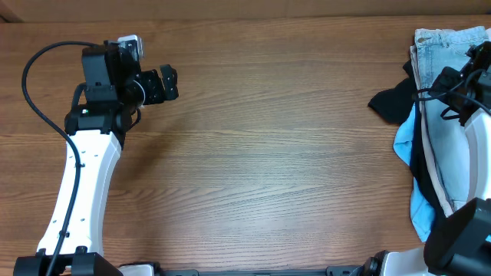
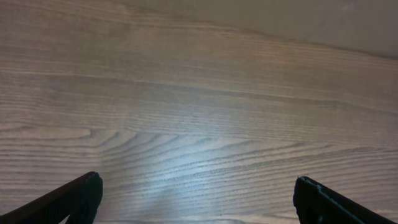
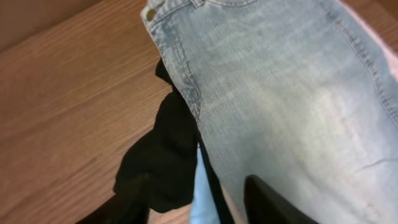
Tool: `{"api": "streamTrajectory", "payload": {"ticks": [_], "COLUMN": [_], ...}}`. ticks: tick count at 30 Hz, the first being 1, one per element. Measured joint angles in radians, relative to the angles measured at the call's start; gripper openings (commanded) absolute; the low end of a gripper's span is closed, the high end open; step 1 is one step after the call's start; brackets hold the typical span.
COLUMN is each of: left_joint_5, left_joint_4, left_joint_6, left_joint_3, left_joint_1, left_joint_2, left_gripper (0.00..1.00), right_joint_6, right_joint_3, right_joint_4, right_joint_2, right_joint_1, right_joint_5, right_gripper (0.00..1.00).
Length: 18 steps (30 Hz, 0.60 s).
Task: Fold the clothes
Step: 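Grasp the light blue denim shorts on the stack with the right gripper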
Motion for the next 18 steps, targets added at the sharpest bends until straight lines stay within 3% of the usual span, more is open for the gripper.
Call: {"api": "streamTrajectory", "payload": {"ticks": [18], "left_joint_5": [0.000], "left_joint_4": [-0.026], "left_joint_6": [0.000], "left_joint_3": [0.001], "left_joint_1": [0.000], "left_joint_2": [0.000], "left_gripper": [1.00], "right_joint_6": [-0.003], "right_joint_3": [-0.001], "right_joint_4": [0.076], "right_joint_2": [0.278], "right_joint_1": [-0.008], "right_joint_5": [0.031], "right_gripper": [0.61]}}
